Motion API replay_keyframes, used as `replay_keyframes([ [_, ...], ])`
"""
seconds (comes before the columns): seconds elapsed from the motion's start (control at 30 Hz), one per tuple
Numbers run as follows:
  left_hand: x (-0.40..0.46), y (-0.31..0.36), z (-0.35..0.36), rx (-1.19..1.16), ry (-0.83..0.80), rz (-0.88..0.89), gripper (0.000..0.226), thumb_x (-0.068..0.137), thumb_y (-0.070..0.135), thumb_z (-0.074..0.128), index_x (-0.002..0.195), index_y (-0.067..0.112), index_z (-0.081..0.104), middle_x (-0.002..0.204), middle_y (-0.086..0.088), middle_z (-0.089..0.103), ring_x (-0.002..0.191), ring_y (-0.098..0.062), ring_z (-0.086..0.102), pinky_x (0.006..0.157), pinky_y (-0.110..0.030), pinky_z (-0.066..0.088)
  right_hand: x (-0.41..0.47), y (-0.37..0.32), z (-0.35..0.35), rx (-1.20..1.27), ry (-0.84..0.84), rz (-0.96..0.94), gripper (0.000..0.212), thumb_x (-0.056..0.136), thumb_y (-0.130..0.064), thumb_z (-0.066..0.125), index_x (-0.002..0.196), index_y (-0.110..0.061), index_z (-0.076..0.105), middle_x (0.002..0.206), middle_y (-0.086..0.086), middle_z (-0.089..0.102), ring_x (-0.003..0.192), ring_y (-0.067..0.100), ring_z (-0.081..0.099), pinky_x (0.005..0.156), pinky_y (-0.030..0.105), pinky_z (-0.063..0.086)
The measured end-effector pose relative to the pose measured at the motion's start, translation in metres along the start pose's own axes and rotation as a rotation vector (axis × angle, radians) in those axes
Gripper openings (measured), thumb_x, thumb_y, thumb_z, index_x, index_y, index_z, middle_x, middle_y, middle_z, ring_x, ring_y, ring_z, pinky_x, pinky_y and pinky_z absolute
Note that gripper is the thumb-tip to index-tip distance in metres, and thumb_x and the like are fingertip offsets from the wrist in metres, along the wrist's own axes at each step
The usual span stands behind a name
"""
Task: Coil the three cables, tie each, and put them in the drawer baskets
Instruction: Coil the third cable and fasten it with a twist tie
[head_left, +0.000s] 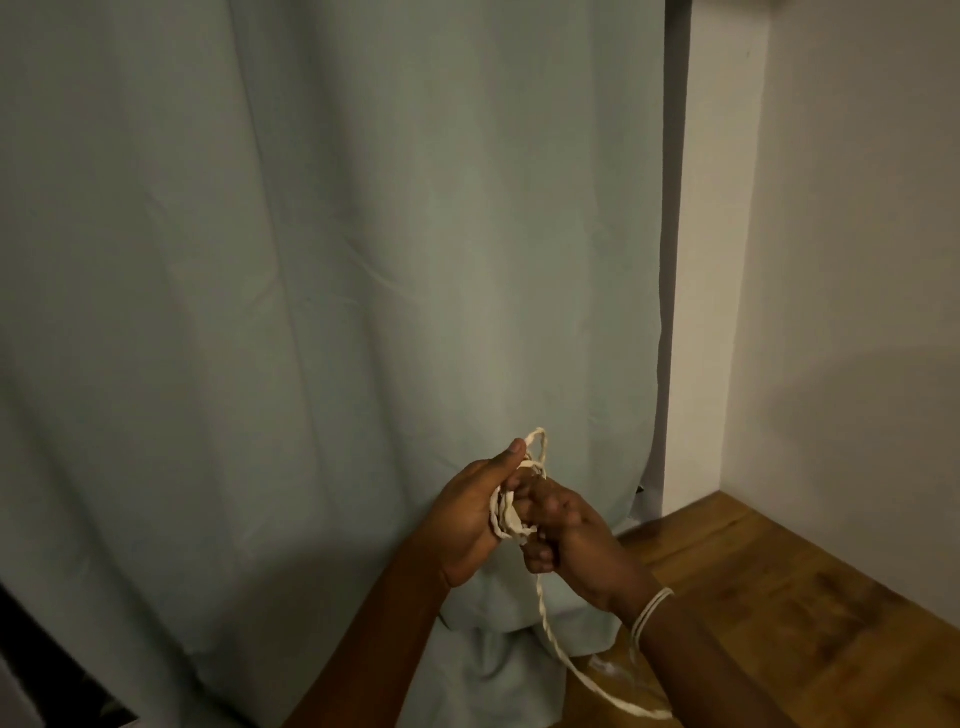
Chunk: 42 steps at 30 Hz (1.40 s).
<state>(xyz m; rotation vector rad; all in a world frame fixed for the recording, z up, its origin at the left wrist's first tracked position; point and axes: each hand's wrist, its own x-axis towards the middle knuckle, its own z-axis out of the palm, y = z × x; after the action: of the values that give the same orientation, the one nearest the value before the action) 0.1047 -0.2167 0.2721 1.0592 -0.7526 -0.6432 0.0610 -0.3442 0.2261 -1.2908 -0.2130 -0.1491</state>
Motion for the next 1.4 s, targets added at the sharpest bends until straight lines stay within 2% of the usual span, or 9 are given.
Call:
replay_keyframes([
  [0.3,0.009,0.000,0.014,-0.163,0.177,0.198,0.057,0.103,0.036,0.026,0.113,-0.006,0.064,0.129,-0.020,0.062,0.121,-0.029,0.060,0.102,-0.038,0.050,0.005,-0.003,0.018,-0.046,0.136,0.124,0.055,0.103,-0.053,0.029,0.072,-0.015,0.053,0.054,0.000,0.048,0.044,0.010,0.032,0.045,0.021,0.026],
  [0.47,0.012,-0.001,0.010,-0.133,0.241,0.363,0.045,0.097,0.032,0.041,0.118,-0.001,0.062,0.131,-0.017,0.062,0.128,-0.025,0.055,0.110,-0.036,0.038,-0.002,0.004,0.024,-0.238,0.057,0.217,0.064,0.101,-0.060,0.024,0.073,-0.018,0.063,0.060,0.007,0.056,0.041,0.016,0.041,0.041,0.022,0.034],
  [0.6,0.019,-0.010,-0.014,0.348,0.415,0.435,0.061,0.090,0.054,0.055,0.114,0.000,0.065,0.112,0.000,0.069,0.098,-0.005,0.062,0.093,-0.026,0.045,-0.013,0.011,0.025,-0.592,-0.207,0.196,0.013,0.103,-0.030,0.045,0.095,-0.023,0.052,0.061,-0.002,0.060,0.042,0.008,0.048,0.047,0.025,0.043],
  [0.77,0.011,-0.048,-0.072,1.302,0.222,0.479,0.044,0.096,0.048,0.048,0.100,0.010,0.068,0.134,0.000,0.061,0.139,-0.010,0.040,0.117,-0.027,0.025,-0.017,-0.034,0.001,-0.971,-0.650,0.356,0.022,0.089,-0.008,0.060,0.111,-0.006,0.063,0.078,0.003,0.067,0.060,0.008,0.060,0.060,0.028,0.052],
  [0.97,-0.013,-0.033,-0.045,0.576,0.078,-0.030,0.057,0.091,0.054,0.048,0.073,0.001,0.055,0.051,-0.009,0.062,0.053,-0.020,0.066,0.063,-0.030,0.051,-0.002,-0.087,-0.039,-1.097,-0.164,-0.250,0.010,0.087,-0.032,0.073,0.087,-0.022,0.076,0.078,-0.008,0.072,0.073,0.007,0.068,0.068,0.024,0.056],
  [1.1,-0.019,-0.016,-0.019,0.092,0.004,0.085,0.048,0.094,0.044,0.045,0.080,0.001,0.060,0.033,0.001,0.041,0.029,-0.012,0.040,0.092,-0.036,0.054,0.007,-0.074,-0.040,-0.840,0.039,-0.398,0.007,0.090,-0.016,0.069,0.096,-0.013,0.073,0.078,-0.003,0.071,0.073,0.008,0.066,0.063,0.019,0.050],
  [1.23,-0.010,0.006,0.002,0.176,0.269,0.301,0.037,0.096,0.033,0.047,0.067,0.010,0.055,0.039,-0.004,0.047,0.040,-0.017,0.050,0.093,-0.044,0.054,0.003,-0.036,-0.025,-0.940,-0.019,-0.368,0.019,0.099,-0.016,0.053,0.114,-0.014,0.064,0.097,-0.009,0.070,0.083,0.003,0.065,0.071,0.021,0.052],
  [1.3,-0.003,0.009,-0.001,0.216,0.352,0.312,0.039,0.096,0.035,0.041,0.073,0.013,0.063,0.075,-0.015,0.072,0.077,-0.029,0.071,0.098,-0.046,0.049,-0.002,-0.023,-0.016,-1.013,-0.087,-0.151,0.022,0.096,-0.020,0.055,0.118,-0.017,0.058,0.094,-0.001,0.071,0.071,0.003,0.064,0.069,0.032,0.058],
  [1.4,0.002,-0.001,-0.002,0.099,0.297,0.234,0.054,0.104,0.027,0.028,0.087,0.017,0.078,0.128,-0.019,0.064,0.124,-0.032,0.058,0.112,-0.044,0.033,-0.009,-0.020,-0.002,-1.095,-0.191,0.203,0.034,0.091,-0.031,0.067,0.117,-0.024,0.048,0.090,0.010,0.073,0.059,0.009,0.066,0.057,0.024,0.057],
])
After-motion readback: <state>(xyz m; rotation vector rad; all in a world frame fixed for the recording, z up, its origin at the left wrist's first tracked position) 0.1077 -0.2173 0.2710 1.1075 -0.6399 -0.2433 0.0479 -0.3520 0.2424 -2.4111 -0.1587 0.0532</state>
